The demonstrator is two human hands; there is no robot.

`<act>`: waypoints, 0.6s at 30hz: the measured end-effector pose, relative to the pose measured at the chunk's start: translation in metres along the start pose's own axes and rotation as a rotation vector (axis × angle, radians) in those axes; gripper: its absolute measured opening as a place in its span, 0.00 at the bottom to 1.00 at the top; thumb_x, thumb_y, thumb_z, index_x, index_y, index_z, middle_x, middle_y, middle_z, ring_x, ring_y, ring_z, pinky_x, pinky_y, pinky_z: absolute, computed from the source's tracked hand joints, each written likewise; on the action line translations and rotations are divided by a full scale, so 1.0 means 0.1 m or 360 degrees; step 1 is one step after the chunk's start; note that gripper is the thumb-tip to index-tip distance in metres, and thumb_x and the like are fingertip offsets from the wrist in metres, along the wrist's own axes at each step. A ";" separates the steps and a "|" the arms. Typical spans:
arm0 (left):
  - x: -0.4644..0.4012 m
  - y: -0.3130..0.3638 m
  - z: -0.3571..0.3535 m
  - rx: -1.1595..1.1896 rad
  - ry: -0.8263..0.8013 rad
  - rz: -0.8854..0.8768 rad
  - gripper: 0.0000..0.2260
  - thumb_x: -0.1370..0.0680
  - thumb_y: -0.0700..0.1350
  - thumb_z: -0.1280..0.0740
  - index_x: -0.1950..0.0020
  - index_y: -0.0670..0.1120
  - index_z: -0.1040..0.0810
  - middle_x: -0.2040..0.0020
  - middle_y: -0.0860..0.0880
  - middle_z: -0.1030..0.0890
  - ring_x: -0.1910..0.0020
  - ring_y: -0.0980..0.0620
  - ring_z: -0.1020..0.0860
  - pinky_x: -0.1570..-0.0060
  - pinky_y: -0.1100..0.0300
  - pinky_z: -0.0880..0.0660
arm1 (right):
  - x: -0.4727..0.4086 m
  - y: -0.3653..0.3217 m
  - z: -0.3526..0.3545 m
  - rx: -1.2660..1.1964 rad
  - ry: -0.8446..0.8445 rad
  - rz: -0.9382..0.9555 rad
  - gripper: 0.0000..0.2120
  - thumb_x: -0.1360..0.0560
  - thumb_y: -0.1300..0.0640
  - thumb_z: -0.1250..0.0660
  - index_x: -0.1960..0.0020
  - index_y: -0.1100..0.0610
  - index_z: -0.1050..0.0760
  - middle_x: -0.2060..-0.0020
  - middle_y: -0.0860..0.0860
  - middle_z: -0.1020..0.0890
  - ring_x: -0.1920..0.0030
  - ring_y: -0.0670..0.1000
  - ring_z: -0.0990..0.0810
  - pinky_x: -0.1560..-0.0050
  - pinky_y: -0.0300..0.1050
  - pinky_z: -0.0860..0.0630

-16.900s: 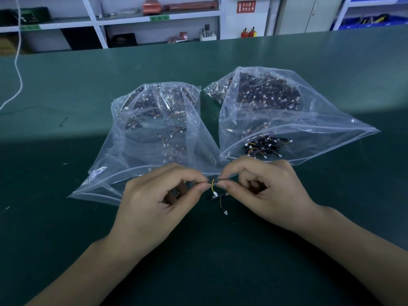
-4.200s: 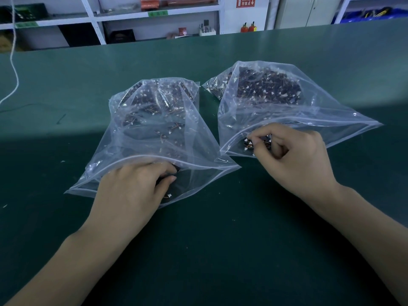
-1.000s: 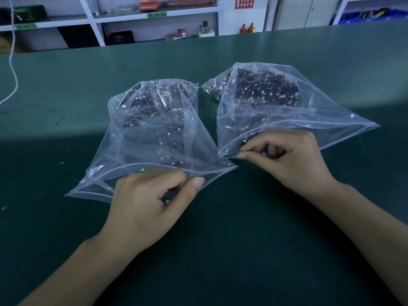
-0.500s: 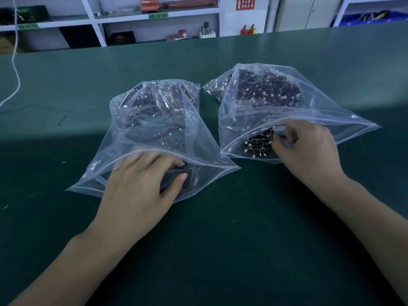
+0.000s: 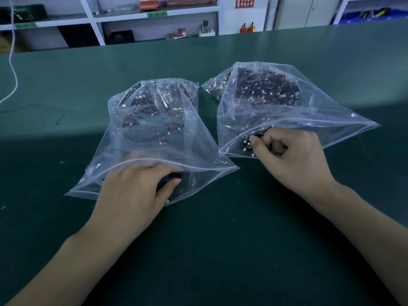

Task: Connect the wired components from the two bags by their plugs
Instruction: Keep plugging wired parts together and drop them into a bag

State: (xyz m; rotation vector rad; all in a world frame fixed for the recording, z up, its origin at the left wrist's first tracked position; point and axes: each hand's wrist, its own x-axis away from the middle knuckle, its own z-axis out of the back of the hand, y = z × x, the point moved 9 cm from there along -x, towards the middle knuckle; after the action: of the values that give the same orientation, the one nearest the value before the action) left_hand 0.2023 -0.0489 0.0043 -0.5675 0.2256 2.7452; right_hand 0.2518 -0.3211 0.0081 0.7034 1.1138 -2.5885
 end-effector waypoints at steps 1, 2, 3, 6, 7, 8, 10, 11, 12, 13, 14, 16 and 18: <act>0.00 0.00 0.02 0.0000 0.0029 -0.0013 0.07 0.24 0.49 0.23 0.46 0.56 0.11 0.53 0.59 0.13 0.51 0.50 0.16 0.55 0.59 0.29 | 0.01 -0.01 0.00 -0.0009 0.0003 0.0006 0.23 0.20 0.49 0.28 0.70 0.53 0.32 0.77 0.48 0.38 0.73 0.49 0.39 0.65 0.44 0.38; 0.00 0.00 0.03 0.0008 0.0049 -0.0022 0.07 0.24 0.49 0.22 0.48 0.57 0.11 0.53 0.60 0.13 0.51 0.51 0.16 0.54 0.59 0.28 | 0.01 -0.02 0.00 -0.0015 0.0008 0.0005 0.23 0.20 0.50 0.28 0.70 0.53 0.33 0.77 0.48 0.39 0.73 0.49 0.40 0.65 0.44 0.38; 0.00 -0.01 0.03 0.0020 0.0065 -0.0031 0.06 0.25 0.49 0.21 0.49 0.58 0.11 0.53 0.61 0.13 0.52 0.52 0.16 0.54 0.59 0.27 | 0.01 -0.03 0.01 -0.0021 0.0011 0.0004 0.24 0.21 0.50 0.28 0.70 0.53 0.34 0.77 0.48 0.39 0.72 0.49 0.40 0.65 0.44 0.38; -0.01 -0.03 0.02 0.0052 0.0085 -0.0047 0.05 0.26 0.49 0.20 0.53 0.58 0.11 0.54 0.62 0.14 0.53 0.52 0.15 0.55 0.57 0.23 | 0.01 -0.09 0.03 -0.0046 0.0035 0.0029 0.23 0.22 0.50 0.31 0.71 0.51 0.37 0.76 0.48 0.40 0.72 0.50 0.41 0.66 0.44 0.39; -0.01 -0.03 0.02 0.0066 0.0086 -0.0055 0.04 0.26 0.49 0.20 0.53 0.58 0.12 0.53 0.61 0.14 0.53 0.52 0.16 0.56 0.57 0.24 | 0.02 -0.12 0.03 -0.0068 0.0042 0.0052 0.23 0.21 0.50 0.31 0.71 0.50 0.37 0.76 0.48 0.40 0.72 0.50 0.41 0.67 0.45 0.39; -0.01 -0.03 0.01 0.0084 0.0086 -0.0066 0.04 0.25 0.49 0.21 0.54 0.57 0.13 0.52 0.60 0.16 0.52 0.52 0.18 0.56 0.58 0.25 | 0.03 -0.15 0.03 -0.0096 0.0046 0.0074 0.24 0.21 0.51 0.31 0.71 0.50 0.37 0.76 0.49 0.40 0.72 0.50 0.41 0.67 0.45 0.39; -0.01 0.01 0.01 0.0129 0.0100 -0.0124 0.02 0.22 0.49 0.23 0.53 0.56 0.15 0.49 0.59 0.19 0.50 0.53 0.20 0.54 0.60 0.30 | 0.04 -0.20 0.03 -0.0134 0.0059 0.0115 0.24 0.20 0.52 0.30 0.71 0.48 0.37 0.76 0.49 0.41 0.73 0.50 0.41 0.69 0.45 0.40; -0.01 0.06 0.02 0.0166 0.0126 -0.0179 0.01 0.20 0.49 0.25 0.52 0.55 0.15 0.48 0.58 0.20 0.50 0.53 0.21 0.52 0.60 0.30 | 0.05 -0.23 0.03 -0.0143 0.0064 0.0147 0.24 0.20 0.52 0.30 0.71 0.47 0.38 0.76 0.48 0.41 0.73 0.50 0.41 0.69 0.45 0.40; 0.00 0.11 0.04 0.0210 0.0153 -0.0242 0.02 0.18 0.49 0.26 0.50 0.55 0.15 0.47 0.58 0.20 0.49 0.53 0.21 0.50 0.59 0.29 | 0.06 -0.27 0.02 -0.0158 0.0064 0.0183 0.25 0.20 0.53 0.29 0.70 0.45 0.39 0.76 0.48 0.42 0.73 0.50 0.42 0.69 0.45 0.41; 0.00 0.17 0.05 0.0251 0.0168 -0.0309 0.03 0.17 0.49 0.28 0.49 0.54 0.15 0.47 0.58 0.20 0.48 0.53 0.21 0.47 0.58 0.27 | 0.07 -0.30 0.01 -0.0177 0.0058 0.0218 0.25 0.20 0.54 0.29 0.69 0.44 0.40 0.76 0.47 0.42 0.73 0.50 0.42 0.69 0.44 0.41; 0.00 0.23 0.06 0.0288 0.0175 -0.0367 0.04 0.16 0.49 0.29 0.48 0.53 0.15 0.47 0.58 0.20 0.47 0.53 0.21 0.46 0.56 0.26 | 0.09 -0.33 0.00 -0.0193 0.0046 0.0255 0.26 0.20 0.55 0.29 0.69 0.43 0.41 0.75 0.47 0.42 0.73 0.50 0.41 0.69 0.44 0.41; 0.01 0.32 0.08 0.0368 0.0185 -0.0428 0.04 0.16 0.49 0.32 0.47 0.52 0.17 0.46 0.59 0.20 0.46 0.54 0.21 0.45 0.56 0.25 | 0.12 -0.40 -0.04 -0.0214 0.0016 0.0350 0.26 0.19 0.55 0.30 0.68 0.42 0.41 0.75 0.46 0.42 0.73 0.51 0.40 0.69 0.44 0.41; 0.03 0.34 0.10 0.0498 0.0199 -0.0398 0.04 0.16 0.47 0.32 0.46 0.51 0.18 0.45 0.60 0.20 0.45 0.56 0.21 0.46 0.59 0.25 | 0.15 -0.44 -0.08 -0.0237 -0.0026 0.0431 0.24 0.18 0.54 0.31 0.69 0.47 0.39 0.75 0.47 0.41 0.74 0.52 0.39 0.70 0.46 0.39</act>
State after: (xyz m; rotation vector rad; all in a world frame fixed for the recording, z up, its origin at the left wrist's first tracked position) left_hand 0.1846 -0.0782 0.0150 -0.6322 0.5624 2.3739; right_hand 0.2243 -0.2851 0.0228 0.7406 1.1084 -2.2574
